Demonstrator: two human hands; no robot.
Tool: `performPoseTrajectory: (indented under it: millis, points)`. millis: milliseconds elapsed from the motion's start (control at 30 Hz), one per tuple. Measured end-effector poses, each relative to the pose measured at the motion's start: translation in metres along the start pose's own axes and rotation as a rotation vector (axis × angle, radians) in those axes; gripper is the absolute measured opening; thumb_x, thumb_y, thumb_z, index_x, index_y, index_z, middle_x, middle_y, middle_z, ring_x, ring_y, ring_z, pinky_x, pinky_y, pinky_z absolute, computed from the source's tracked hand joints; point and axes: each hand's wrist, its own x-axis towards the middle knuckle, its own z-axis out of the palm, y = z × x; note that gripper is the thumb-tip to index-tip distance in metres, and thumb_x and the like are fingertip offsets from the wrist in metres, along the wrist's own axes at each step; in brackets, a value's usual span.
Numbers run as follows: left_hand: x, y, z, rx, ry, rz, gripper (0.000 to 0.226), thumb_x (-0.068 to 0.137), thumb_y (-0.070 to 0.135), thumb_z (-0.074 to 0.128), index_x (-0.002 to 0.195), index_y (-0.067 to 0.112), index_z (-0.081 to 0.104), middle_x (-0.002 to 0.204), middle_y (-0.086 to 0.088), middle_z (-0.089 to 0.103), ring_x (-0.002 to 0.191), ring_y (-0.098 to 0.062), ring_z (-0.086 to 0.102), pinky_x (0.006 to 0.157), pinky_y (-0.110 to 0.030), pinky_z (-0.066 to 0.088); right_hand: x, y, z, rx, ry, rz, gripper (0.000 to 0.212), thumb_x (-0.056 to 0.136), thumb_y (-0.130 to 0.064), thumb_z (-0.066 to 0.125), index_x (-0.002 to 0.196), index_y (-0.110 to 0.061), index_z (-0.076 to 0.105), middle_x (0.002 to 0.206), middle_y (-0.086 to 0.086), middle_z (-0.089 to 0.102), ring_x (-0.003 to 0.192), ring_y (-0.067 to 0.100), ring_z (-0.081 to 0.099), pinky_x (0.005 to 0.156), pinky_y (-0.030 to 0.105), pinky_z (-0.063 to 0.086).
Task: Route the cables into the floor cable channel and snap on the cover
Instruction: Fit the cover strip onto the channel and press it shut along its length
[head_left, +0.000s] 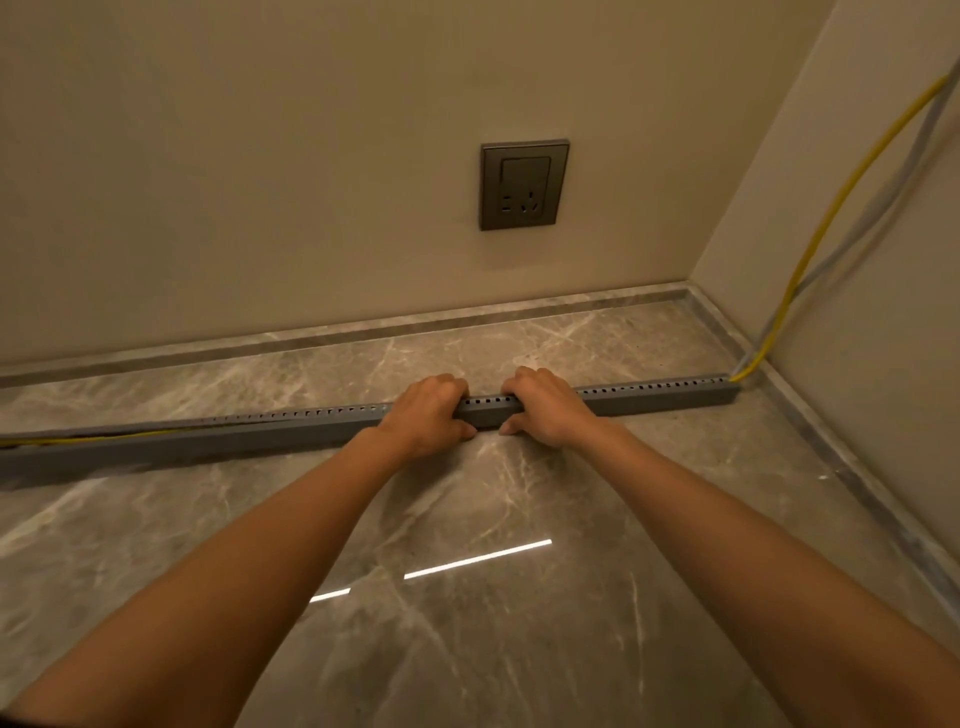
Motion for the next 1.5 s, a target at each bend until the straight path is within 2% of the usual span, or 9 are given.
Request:
performPoseTrajectory:
  millis: [133, 300, 433, 633, 900, 1067, 1167, 1300, 1500]
  points:
    - [-0.009, -0.019, -0.009, -0.044, -0.047, -0.013, 0.038, 0.085, 0.026, 0.065, 0.117, 0.008, 0.056, 0.118, -0.014, 0.057, 0.107, -0.027, 0.053, 0.09, -0.036, 0.045, 0.003, -0.011, -0.004, -0.009, -0.033, 0.038, 0.04, 0.08, -0.024, 0.069, 0.116, -0.008, 0.058, 0.119, 0.014, 0.055, 0.109, 0.031, 0.052, 0.092, 0.042, 0.044]
    - [-0.024, -0.059, -0.026, -0.029, -0.126, -0.114, 0.039, 0.083, 0.034, 0.067, 0.112, 0.009, 0.061, 0.113, -0.013, 0.062, 0.093, -0.023, 0.055, 0.081, -0.034, 0.047, 0.013, -0.046, 0.004, 0.072, -0.104, -0.03, 0.04, 0.083, -0.029, 0.065, 0.114, -0.005, 0.057, 0.12, 0.016, 0.052, 0.11, 0.031, 0.05, 0.092, 0.04, 0.042]
    - [-0.031, -0.07, -0.029, 0.022, -0.169, -0.126, 0.038, 0.086, 0.032, 0.063, 0.115, 0.009, 0.057, 0.118, -0.013, 0.059, 0.104, -0.027, 0.056, 0.085, -0.035, 0.046, 0.018, -0.066, 0.01, 0.082, -0.104, -0.043, 0.037, 0.084, -0.023, 0.064, 0.115, -0.005, 0.055, 0.121, 0.016, 0.053, 0.111, 0.03, 0.049, 0.093, 0.038, 0.041]
    - [-0.036, -0.068, -0.018, 0.141, -0.055, -0.028, 0.031, 0.089, 0.027, 0.058, 0.112, 0.008, 0.052, 0.118, -0.013, 0.059, 0.105, -0.029, 0.055, 0.087, -0.037, 0.045, 0.017, -0.07, 0.017, -0.039, -0.005, -0.046, 0.036, 0.084, -0.024, 0.064, 0.114, -0.006, 0.054, 0.12, 0.016, 0.055, 0.108, 0.032, 0.052, 0.09, 0.038, 0.042]
    - [-0.034, -0.071, -0.016, 0.106, 0.002, 0.029, 0.034, 0.086, 0.03, 0.061, 0.112, 0.009, 0.058, 0.112, -0.012, 0.063, 0.099, -0.028, 0.058, 0.084, -0.037, 0.047, 0.017, -0.067, 0.01, -0.05, -0.011, -0.048, 0.036, 0.082, -0.023, 0.066, 0.114, -0.008, 0.057, 0.118, 0.014, 0.054, 0.107, 0.03, 0.051, 0.086, 0.035, 0.041]
    - [-0.027, -0.071, -0.025, -0.044, -0.07, -0.01, 0.033, 0.087, 0.027, 0.063, 0.115, 0.009, 0.062, 0.11, -0.014, 0.066, 0.099, -0.028, 0.059, 0.083, -0.035, 0.046, 0.022, -0.061, 0.007, 0.067, -0.107, -0.033, 0.04, 0.085, -0.025, 0.063, 0.121, -0.009, 0.054, 0.122, 0.014, 0.052, 0.113, 0.029, 0.048, 0.092, 0.036, 0.039]
    - [-0.022, -0.07, -0.029, -0.119, -0.105, -0.055, 0.029, 0.086, 0.019, 0.063, 0.113, 0.007, 0.064, 0.112, -0.016, 0.066, 0.102, -0.029, 0.06, 0.084, -0.035, 0.048, 0.024, -0.061, 0.009, 0.096, -0.101, -0.043, 0.037, 0.086, -0.029, 0.061, 0.118, -0.01, 0.056, 0.121, 0.013, 0.053, 0.113, 0.029, 0.048, 0.095, 0.04, 0.039]
    - [-0.023, -0.068, -0.024, -0.091, -0.056, -0.083, 0.026, 0.083, 0.016, 0.064, 0.107, 0.007, 0.066, 0.11, -0.016, 0.067, 0.1, -0.03, 0.06, 0.084, -0.036, 0.049, 0.023, -0.063, 0.012, 0.067, -0.061, -0.052, 0.035, 0.087, -0.03, 0.059, 0.114, -0.007, 0.057, 0.118, 0.015, 0.053, 0.111, 0.03, 0.047, 0.094, 0.04, 0.039]
    - [-0.026, -0.064, -0.022, -0.028, 0.009, -0.083, 0.024, 0.081, 0.015, 0.065, 0.102, 0.008, 0.07, 0.103, -0.016, 0.069, 0.095, -0.03, 0.061, 0.074, -0.033, 0.045, 0.021, -0.064, 0.013, 0.011, -0.015, -0.093, 0.035, 0.087, -0.028, 0.059, 0.113, -0.005, 0.059, 0.116, 0.015, 0.054, 0.108, 0.03, 0.048, 0.088, 0.037, 0.04]
